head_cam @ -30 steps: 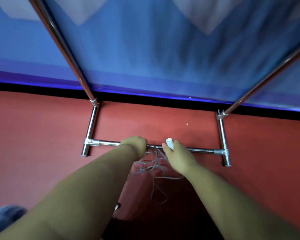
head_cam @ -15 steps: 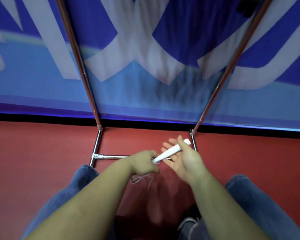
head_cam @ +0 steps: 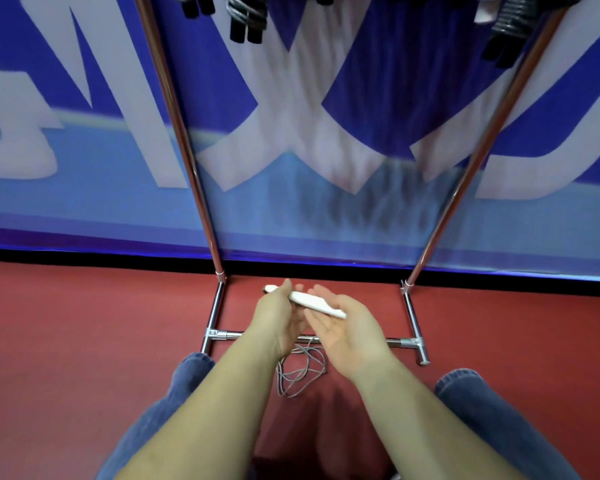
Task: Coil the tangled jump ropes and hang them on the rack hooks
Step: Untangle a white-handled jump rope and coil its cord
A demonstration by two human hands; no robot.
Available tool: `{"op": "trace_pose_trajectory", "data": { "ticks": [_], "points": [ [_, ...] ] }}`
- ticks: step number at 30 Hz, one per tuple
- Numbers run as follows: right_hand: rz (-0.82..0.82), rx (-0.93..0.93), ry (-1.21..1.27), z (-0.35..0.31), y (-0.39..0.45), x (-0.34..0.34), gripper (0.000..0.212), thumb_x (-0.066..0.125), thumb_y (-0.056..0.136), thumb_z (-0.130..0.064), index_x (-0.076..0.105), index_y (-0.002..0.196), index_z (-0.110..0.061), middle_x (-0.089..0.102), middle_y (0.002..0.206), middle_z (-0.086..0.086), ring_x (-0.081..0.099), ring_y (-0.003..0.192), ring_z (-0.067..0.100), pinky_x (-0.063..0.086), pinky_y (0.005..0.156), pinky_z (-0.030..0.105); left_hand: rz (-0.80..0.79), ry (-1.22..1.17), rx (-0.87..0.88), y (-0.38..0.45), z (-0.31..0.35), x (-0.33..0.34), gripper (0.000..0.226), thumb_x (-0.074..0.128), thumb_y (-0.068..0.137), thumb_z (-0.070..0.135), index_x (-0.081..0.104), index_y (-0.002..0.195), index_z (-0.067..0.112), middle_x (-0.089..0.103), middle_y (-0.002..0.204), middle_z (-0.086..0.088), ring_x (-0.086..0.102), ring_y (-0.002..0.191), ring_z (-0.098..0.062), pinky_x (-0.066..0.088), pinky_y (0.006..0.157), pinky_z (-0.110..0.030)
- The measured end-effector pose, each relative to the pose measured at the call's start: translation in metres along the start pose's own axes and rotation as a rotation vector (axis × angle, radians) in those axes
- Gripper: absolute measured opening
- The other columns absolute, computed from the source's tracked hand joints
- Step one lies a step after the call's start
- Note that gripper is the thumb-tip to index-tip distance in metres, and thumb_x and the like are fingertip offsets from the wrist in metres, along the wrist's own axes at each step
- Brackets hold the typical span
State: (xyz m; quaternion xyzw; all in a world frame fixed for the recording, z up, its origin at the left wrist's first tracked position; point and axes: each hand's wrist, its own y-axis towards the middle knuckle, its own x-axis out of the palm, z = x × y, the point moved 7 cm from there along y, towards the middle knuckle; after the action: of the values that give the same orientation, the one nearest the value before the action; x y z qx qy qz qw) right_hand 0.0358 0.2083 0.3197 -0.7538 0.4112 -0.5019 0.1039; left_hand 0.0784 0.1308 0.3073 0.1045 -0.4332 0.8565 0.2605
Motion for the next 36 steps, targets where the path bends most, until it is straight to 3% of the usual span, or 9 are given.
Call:
{"op": "trace_pose_trajectory", "data": {
  "ticks": [6, 11, 15, 18, 21, 27, 30, 33, 36],
  "points": [
    [0.103, -0.038, -0.595, -0.011, 0.039, -0.013, 0.017, 0.051, 0.091, -0.009, 0.067, 0.086, -0.012, 0.068, 0.089, 0.002, 0.062, 0.084, 0.012, 0.047, 0.074, 0.024, -0.057, 0.182, 0.112, 0.024, 0.030, 0.005, 0.029, 0.034, 0.102, 0.013, 0.049, 0.077, 0.010, 0.063, 0.051, -0.005, 0.060, 0.060, -0.022, 0.045, 0.064, -0.031],
    [0.166, -0.136, -0.719, -0.020, 0.082, -0.033, 0.037, 0.048, 0.089, 0.005, 0.056, 0.120, -0.013, 0.060, 0.096, 0.004, 0.055, 0.086, 0.018, 0.044, 0.070, 0.023, -0.163, 0.651, 0.165, 0.034, 0.030, 0.010, 0.027, 0.039, 0.093, -0.002, 0.051, 0.071, 0.008, 0.036, 0.041, 0.002, 0.035, 0.037, -0.011, 0.032, 0.047, -0.022],
    [-0.022, -0.259, -1.056, -0.007, 0.115, -0.025, 0.067, 0.057, 0.080, 0.007, 0.042, 0.137, -0.024, 0.051, 0.123, 0.012, 0.055, 0.079, 0.015, 0.046, 0.070, 0.025, -0.227, 0.985, 0.197, 0.040, 0.030, 0.002, 0.017, 0.055, 0.084, 0.004, 0.053, 0.069, 0.013, 0.038, 0.048, 0.004, 0.032, 0.045, -0.013, 0.030, 0.050, -0.026],
    [-0.207, -0.292, -1.259, 0.003, 0.131, -0.012, 0.044, 0.056, 0.072, -0.001, 0.061, 0.106, -0.028, 0.064, 0.109, 0.014, 0.060, 0.084, 0.020, 0.051, 0.076, 0.037, -0.237, 1.068, 0.180, 0.048, 0.026, 0.001, 0.032, 0.054, 0.083, 0.003, 0.052, 0.056, 0.019, 0.036, 0.050, 0.005, 0.029, 0.048, -0.012, 0.024, 0.046, -0.026],
    [-0.189, -0.280, -1.565, -0.004, 0.145, -0.017, 0.025, 0.054, 0.088, -0.007, 0.062, 0.073, -0.025, 0.063, 0.076, 0.003, 0.054, 0.070, 0.017, 0.045, 0.067, 0.033, -0.182, 1.185, 0.171, 0.060, 0.029, -0.007, 0.029, 0.053, 0.086, 0.009, 0.052, 0.058, 0.018, 0.037, 0.054, 0.001, 0.030, 0.046, -0.013, 0.024, 0.045, -0.024],
    [-0.043, 0.022, -2.114, -0.010, 0.159, -0.053, 0.028, 0.046, 0.097, -0.034, 0.061, 0.098, -0.011, 0.064, 0.109, 0.014, 0.059, 0.103, 0.030, 0.042, 0.077, 0.029, 0.146, 0.978, 0.277, 0.086, 0.054, -0.025, 0.022, 0.055, 0.089, 0.015, 0.061, 0.068, 0.011, 0.038, 0.037, 0.008, 0.032, 0.036, -0.013, 0.024, 0.045, -0.022],
    [-0.038, 0.088, -1.903, -0.003, 0.145, -0.049, 0.030, 0.044, 0.098, -0.023, 0.064, 0.105, 0.000, 0.065, 0.101, 0.018, 0.062, 0.092, 0.031, 0.048, 0.079, 0.031, 0.146, 0.986, 0.254, 0.087, 0.046, -0.015, 0.015, 0.059, 0.087, 0.013, 0.066, 0.085, 0.000, 0.045, 0.041, 0.003, 0.033, 0.029, -0.010, 0.026, 0.040, -0.019],
    [0.051, 0.064, -1.317, -0.008, 0.125, -0.030, 0.037, 0.040, 0.101, -0.021, 0.058, 0.073, -0.004, 0.057, 0.066, 0.009, 0.052, 0.052, 0.017, 0.044, 0.047, 0.021, 0.155, 0.981, 0.282, 0.080, 0.043, -0.009, 0.019, 0.054, 0.086, 0.005, 0.071, 0.094, 0.003, 0.054, 0.051, 0.001, 0.037, 0.032, -0.008, 0.028, 0.041, -0.020],
    [0.122, -0.057, -1.015, -0.027, 0.098, -0.012, 0.045, 0.037, 0.102, -0.023, 0.053, 0.064, -0.007, 0.053, 0.053, 0.009, 0.044, 0.033, 0.008, 0.035, 0.037, 0.016, 0.035, 0.998, 0.246, 0.067, 0.034, 0.003, 0.025, 0.049, 0.083, 0.000, 0.071, 0.088, 0.010, 0.046, 0.054, -0.003, 0.033, 0.037, -0.012, 0.025, 0.038, -0.017]
  ]
}}
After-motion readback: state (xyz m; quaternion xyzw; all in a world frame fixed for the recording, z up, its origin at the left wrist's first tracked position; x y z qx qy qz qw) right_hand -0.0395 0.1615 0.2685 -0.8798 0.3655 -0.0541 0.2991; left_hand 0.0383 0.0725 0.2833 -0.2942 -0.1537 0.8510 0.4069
